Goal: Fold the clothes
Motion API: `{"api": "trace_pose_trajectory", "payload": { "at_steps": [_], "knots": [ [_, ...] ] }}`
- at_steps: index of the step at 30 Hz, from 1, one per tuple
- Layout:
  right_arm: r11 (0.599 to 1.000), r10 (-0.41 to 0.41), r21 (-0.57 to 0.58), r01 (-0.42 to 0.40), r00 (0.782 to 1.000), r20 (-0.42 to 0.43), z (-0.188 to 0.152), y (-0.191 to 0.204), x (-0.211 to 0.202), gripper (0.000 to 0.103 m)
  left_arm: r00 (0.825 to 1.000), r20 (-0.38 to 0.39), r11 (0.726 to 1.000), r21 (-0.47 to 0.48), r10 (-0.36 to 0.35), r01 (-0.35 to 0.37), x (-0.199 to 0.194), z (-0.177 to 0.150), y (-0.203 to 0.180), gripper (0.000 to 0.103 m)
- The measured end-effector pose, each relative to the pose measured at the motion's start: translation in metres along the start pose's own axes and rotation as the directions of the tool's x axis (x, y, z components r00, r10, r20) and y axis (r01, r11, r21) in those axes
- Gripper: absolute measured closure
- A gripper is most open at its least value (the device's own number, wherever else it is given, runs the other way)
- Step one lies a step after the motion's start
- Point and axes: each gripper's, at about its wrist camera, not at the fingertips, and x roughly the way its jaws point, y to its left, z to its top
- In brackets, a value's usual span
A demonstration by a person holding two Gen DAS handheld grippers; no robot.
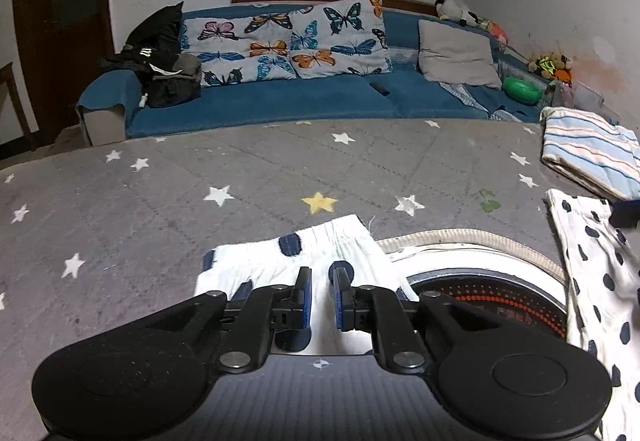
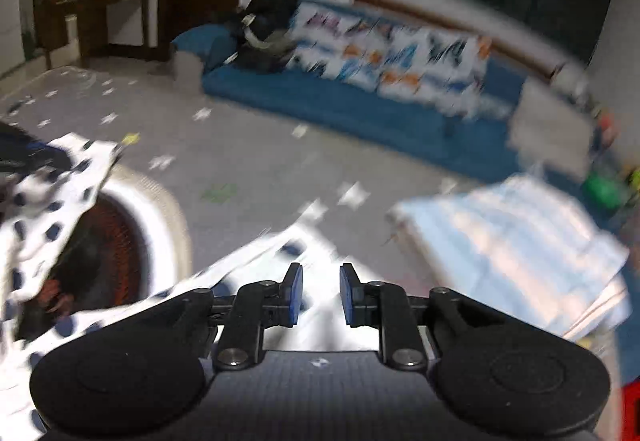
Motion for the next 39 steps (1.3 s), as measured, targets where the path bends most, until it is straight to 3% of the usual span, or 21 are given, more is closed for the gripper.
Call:
{"api": "trace_pose_trajectory", "payload": {
  "at_steps": [5, 8, 13, 15, 19, 21, 23, 30, 39],
  "knots": [
    [0.996, 0.059, 0.073, -0.055, 0.996, -0.061, -0.009, -0.003, 0.026, 0.08, 1.0, 0.014, 0.999, 0.032, 0.01, -0.011, 0.012, 0.006, -0.005, 0.091],
    [0.994, 0.063, 0.098, -0.058, 0.997, -0.044, -0.004, -0.006, 0.031, 0.071, 0.999, 0.027, 0.998, 0.053, 0.019, -0.02, 0.019, 0.01, -0.008, 0.091],
    [0.988, 0.071, 0.139, -0.069, 0.997, -0.01, 0.004, -0.011, 0.047, 0.064, 0.997, 0.054, 0.998, 0.026, 0.059, -0.06, 0.033, 0.018, -0.004, 0.089],
    [0.989, 0.064, 0.136, -0.064, 0.998, 0.007, 0.008, -0.011, 0.054, 0.055, 0.996, 0.061, 0.997, 0.019, 0.067, -0.069, 0.035, 0.02, -0.004, 0.088],
    [0.99, 0.063, 0.127, -0.065, 0.998, 0.022, 0.014, -0.012, 0.059, 0.052, 0.996, 0.055, 0.998, 0.002, 0.067, -0.067, 0.035, 0.023, -0.001, 0.085],
    [0.991, 0.059, 0.121, -0.061, 0.998, 0.02, 0.016, -0.011, 0.054, 0.051, 0.997, 0.053, 0.998, -0.005, 0.062, -0.062, 0.028, 0.022, 0.001, 0.073],
    [0.993, 0.057, 0.106, -0.059, 0.998, 0.027, 0.015, -0.009, 0.045, 0.05, 0.996, 0.059, 0.998, -0.005, 0.059, -0.059, 0.013, 0.017, 0.004, 0.07],
    [0.995, 0.093, 0.048, -0.093, 0.996, 0.01, -0.002, 0.012, -0.002, 0.05, 0.996, 0.066, 0.998, -0.019, 0.057, -0.056, -0.047, -0.014, 0.018, 0.07],
    [0.985, 0.17, 0.027, -0.17, 0.985, -0.026, -0.062, 0.058, -0.04, 0.05, 0.991, 0.059, 0.993, 0.006, 0.116, -0.117, -0.103, -0.084, 0.013, 0.07]
  ]
}}
